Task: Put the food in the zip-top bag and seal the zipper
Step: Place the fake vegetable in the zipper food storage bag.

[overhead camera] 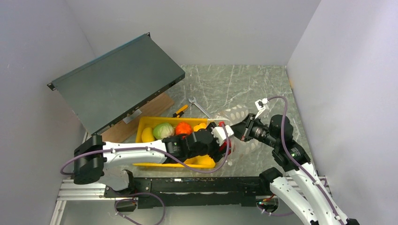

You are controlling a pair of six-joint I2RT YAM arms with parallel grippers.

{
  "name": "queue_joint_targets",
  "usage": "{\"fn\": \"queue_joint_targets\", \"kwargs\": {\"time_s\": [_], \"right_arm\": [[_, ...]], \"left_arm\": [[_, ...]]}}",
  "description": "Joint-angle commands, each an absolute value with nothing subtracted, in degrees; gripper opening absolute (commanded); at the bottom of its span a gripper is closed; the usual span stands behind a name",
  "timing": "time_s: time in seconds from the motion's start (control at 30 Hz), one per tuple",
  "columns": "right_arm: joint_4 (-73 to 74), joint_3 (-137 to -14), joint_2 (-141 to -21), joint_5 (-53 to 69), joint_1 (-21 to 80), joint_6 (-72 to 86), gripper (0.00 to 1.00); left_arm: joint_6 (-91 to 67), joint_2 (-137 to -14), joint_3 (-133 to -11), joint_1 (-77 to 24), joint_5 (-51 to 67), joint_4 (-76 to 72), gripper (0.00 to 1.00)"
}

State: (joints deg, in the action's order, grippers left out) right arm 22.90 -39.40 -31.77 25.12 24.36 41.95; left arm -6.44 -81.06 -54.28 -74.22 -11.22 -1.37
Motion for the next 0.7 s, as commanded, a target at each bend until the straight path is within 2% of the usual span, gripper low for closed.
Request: {"fn": "queue_joint_targets", "kwargs": {"time_s": [0.0, 0.23, 0.3, 0.4, 0.67], "right_arm": [[19.0, -40.3, -32.8, 29.3, 24.6, 40.8, 0.0], [19.8, -39.8, -31.8, 28.7, 24.5, 40.7, 0.0], [20.3, -40.2, -31.4, 27.7, 24.6, 40.6, 0.0], [20.7, -40.5, -30.6, 26.6, 24.5, 40.4, 0.0], [22.6, -40.7, -30.2, 23.7, 24.5, 37.6, 0.0]], "left_arm": [[-6.3, -82.6, -58.6, -75.2, -13.3, -4.9, 0.46], [-8.7, -87.1, -63.0, -75.6, -12.2, -9.1, 0.54], [-8.9, -88.1, -63.8, -75.7, -11.4, -8.8, 0.67], [-9.9, -87.4, -61.9, -75.8, -12.4, -9.2, 0.98], [-14.2, -80.3, -57.5, -75.8, -14.8, -7.2, 1.0]]}}
